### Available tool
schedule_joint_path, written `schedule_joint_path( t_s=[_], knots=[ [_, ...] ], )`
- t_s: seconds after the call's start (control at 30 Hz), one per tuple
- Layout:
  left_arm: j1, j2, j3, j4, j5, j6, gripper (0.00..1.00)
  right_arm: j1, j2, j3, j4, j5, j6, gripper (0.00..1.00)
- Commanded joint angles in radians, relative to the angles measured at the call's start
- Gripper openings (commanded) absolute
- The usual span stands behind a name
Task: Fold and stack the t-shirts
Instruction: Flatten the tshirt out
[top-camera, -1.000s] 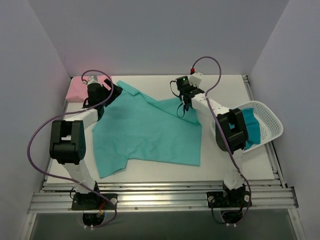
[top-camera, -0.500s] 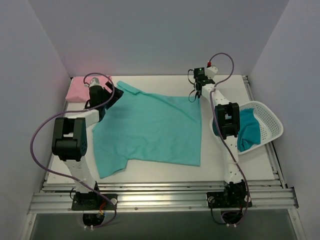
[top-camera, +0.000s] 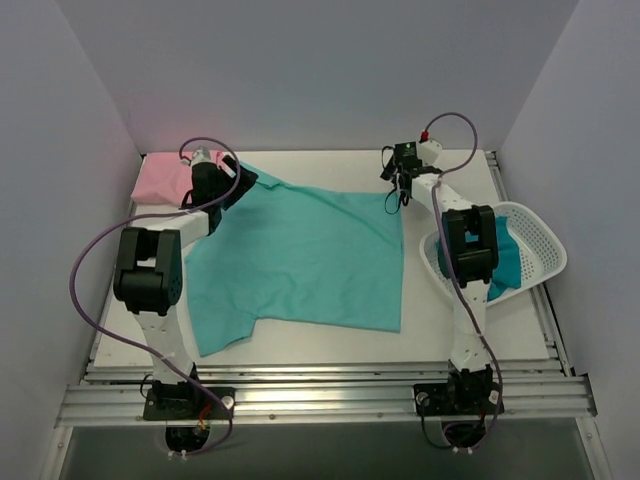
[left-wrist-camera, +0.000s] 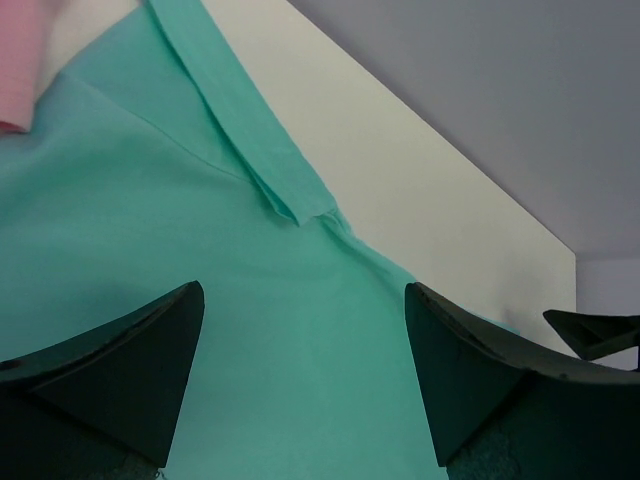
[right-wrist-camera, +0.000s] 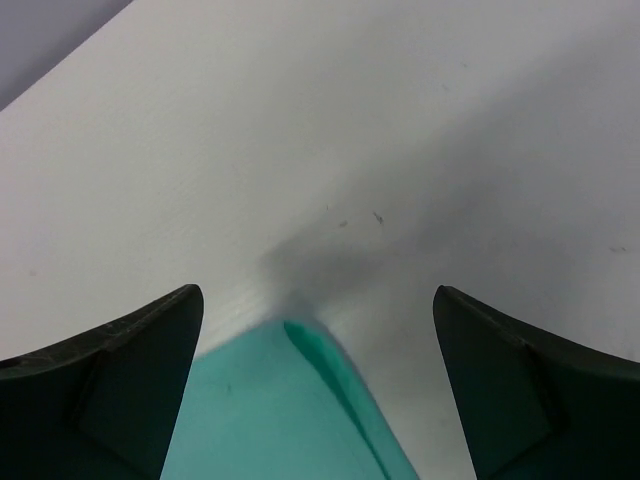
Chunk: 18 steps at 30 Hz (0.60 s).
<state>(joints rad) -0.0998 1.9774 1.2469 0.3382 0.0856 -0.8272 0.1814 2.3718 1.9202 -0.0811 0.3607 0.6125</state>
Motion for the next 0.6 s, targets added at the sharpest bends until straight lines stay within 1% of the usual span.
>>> schedule_joint_path(
  t_s=[0.0, 0.07, 0.1, 0.13, 0.23, 0.33, 0.47, 0.57],
  knots=[
    [-0.043, -0.012, 0.072, -0.011, -0.052, 0.005, 0.9, 0.038, -0.248, -0.16, 0.13, -0.015, 0.01, 0.94],
    [-0.058, 0.009, 0.095, -0.021, -0.067, 0.007, 0.89, 0.069, -0.319, -0.252, 0.15, -0.025, 0.015, 0.92],
    [-0.064, 0.021, 0.112, -0.033, -0.076, 0.007, 0.87, 0.079, -0.338, -0.275, 0.153, -0.025, 0.015, 0.92],
    [-0.072, 0.035, 0.15, -0.042, -0.076, 0.007, 0.82, 0.088, -0.354, -0.297, 0.156, -0.028, 0.013, 0.91],
    [-0.097, 0.109, 0.201, -0.059, -0.075, -0.012, 0.79, 0.128, -0.431, -0.371, 0.164, -0.029, 0.016, 0.91],
    [-0.11, 0.147, 0.213, -0.027, -0.066, -0.075, 0.79, 0.135, -0.482, -0.46, 0.181, -0.037, 0.026, 0.91],
    [-0.115, 0.23, 0.221, 0.054, -0.052, -0.231, 0.79, 0.133, -0.583, -0.584, 0.202, -0.034, 0.03, 0.91],
    [-0.126, 0.261, 0.211, 0.088, -0.072, -0.315, 0.78, 0.125, -0.638, -0.624, 0.196, -0.017, 0.024, 0.91]
  ],
)
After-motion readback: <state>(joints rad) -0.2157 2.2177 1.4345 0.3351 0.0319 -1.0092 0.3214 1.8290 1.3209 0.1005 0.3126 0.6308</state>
